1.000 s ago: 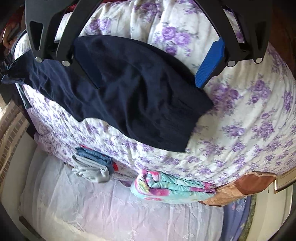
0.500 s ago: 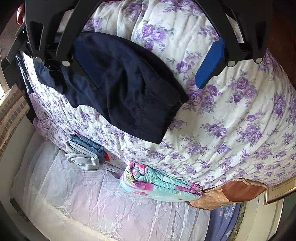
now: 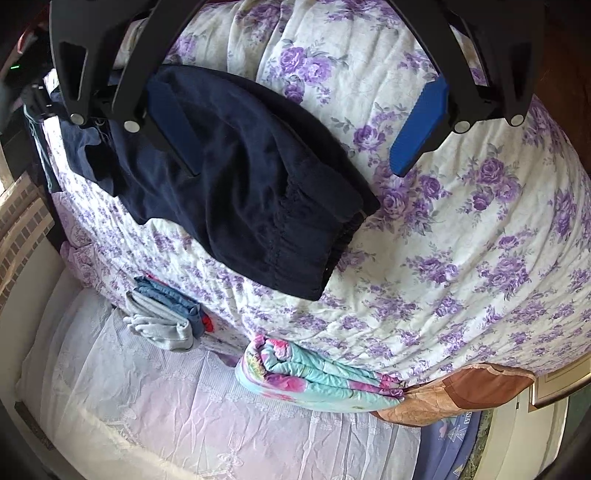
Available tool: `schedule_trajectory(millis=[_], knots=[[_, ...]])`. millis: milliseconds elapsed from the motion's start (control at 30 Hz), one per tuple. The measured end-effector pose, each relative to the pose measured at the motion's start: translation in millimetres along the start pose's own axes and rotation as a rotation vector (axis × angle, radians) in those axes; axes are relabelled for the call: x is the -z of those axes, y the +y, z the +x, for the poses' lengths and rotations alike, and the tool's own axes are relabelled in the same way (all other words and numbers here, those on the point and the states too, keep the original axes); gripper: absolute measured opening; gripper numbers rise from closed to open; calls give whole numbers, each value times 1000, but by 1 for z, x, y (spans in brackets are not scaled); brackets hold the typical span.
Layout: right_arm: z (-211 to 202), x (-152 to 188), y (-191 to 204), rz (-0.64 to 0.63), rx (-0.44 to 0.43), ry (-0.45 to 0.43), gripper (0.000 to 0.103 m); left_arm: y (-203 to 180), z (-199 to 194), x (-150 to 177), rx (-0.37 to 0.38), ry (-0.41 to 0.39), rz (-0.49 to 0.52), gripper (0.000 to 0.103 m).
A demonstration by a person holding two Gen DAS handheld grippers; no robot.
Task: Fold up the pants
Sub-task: 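Lay the leg over the folded pants with the right gripper and release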
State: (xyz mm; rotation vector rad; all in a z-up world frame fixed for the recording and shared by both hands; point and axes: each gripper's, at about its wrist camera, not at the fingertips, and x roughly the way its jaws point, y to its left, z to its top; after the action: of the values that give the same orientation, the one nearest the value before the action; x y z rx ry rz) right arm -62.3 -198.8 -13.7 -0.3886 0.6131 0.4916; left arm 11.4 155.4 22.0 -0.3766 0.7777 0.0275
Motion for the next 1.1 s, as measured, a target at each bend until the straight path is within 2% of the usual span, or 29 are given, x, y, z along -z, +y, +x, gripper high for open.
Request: schedule_trajectory(millis=[67,167,233,400,467,600,667,733,800,867,900,1000,1100], knots=[[-20,-10,-8,68,-68,-74,74,1,2,-1,0,5,-10,99],[-25,-23,-28,177,-42,-138,81,2,5,-4,5,16,-25,99],[-13,-30,-44,257,-28,-129,82,3,7,-6,2,25,-31,99],[43,-27,-64,409,0,38,82,7,5,-6,-6,21,-28,99],[76,-13,-63,437,-16,184,82,12,7,-5,-8,32,-35,99],[75,-8,-65,472,-23,146,85,15,14,-3,10,57,-35,99],[57,-12,-68,509,-39,69,85,16,18,-2,2,66,-25,99],[44,-14,-70,525,-37,30,85,17,21,-1,-2,76,-28,99],[44,-13,-75,519,-7,33,88,21,26,0,-1,91,-42,99],[62,-3,-80,529,43,131,90,26,32,1,16,113,-68,99],[69,2,-80,530,39,170,91,28,34,2,19,117,-75,99],[64,1,-77,534,40,140,93,24,35,3,0,116,-57,99],[45,-15,-82,572,-25,44,93,20,38,5,-28,117,-40,99]])
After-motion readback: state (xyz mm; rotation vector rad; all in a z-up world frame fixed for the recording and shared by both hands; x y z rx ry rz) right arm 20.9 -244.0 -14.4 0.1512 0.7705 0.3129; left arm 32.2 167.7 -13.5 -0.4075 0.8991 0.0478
